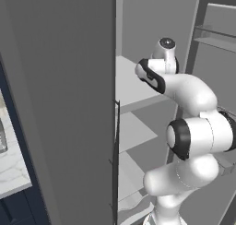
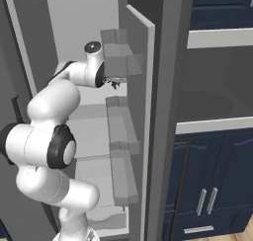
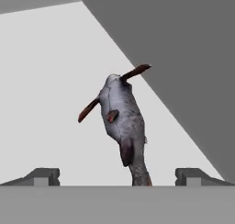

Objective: Take the cheese, fish, and avocado from the fridge and place them on the plate on the dining counter to create an appetizer plate.

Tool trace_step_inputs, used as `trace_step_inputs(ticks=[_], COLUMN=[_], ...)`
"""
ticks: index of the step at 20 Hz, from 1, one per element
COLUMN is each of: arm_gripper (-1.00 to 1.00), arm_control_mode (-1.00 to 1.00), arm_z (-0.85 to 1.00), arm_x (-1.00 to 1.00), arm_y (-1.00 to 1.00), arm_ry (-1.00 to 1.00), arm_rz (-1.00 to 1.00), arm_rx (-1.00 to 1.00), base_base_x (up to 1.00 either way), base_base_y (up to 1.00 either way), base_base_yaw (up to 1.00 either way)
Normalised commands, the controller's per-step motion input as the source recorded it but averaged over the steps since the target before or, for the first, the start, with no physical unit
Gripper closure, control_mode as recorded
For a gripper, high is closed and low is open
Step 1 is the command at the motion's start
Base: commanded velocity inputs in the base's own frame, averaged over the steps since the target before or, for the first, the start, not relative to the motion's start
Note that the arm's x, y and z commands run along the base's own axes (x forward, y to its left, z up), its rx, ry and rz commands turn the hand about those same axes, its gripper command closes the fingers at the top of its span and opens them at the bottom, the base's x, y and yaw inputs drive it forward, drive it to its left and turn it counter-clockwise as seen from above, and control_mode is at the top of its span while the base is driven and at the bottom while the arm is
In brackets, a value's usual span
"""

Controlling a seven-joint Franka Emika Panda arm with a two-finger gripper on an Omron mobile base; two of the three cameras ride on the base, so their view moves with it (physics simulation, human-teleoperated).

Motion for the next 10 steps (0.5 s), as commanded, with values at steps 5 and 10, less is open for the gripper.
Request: trace_step_inputs(ticks=[5,10], arm_gripper=[-1.0,-1.0], arm_control_mode=[-1.0,-1.0], arm_z=[-0.28,-0.27], arm_x=[0.39,0.4], arm_y=[0.0,0.0], arm_ry=[0.01,0.02], arm_rz=[0.02,0.0], arm_rx=[0.0,0.0], base_base_x=[0.0,0.0], base_base_y=[0.0,0.0], base_base_yaw=[0.0,0.0])
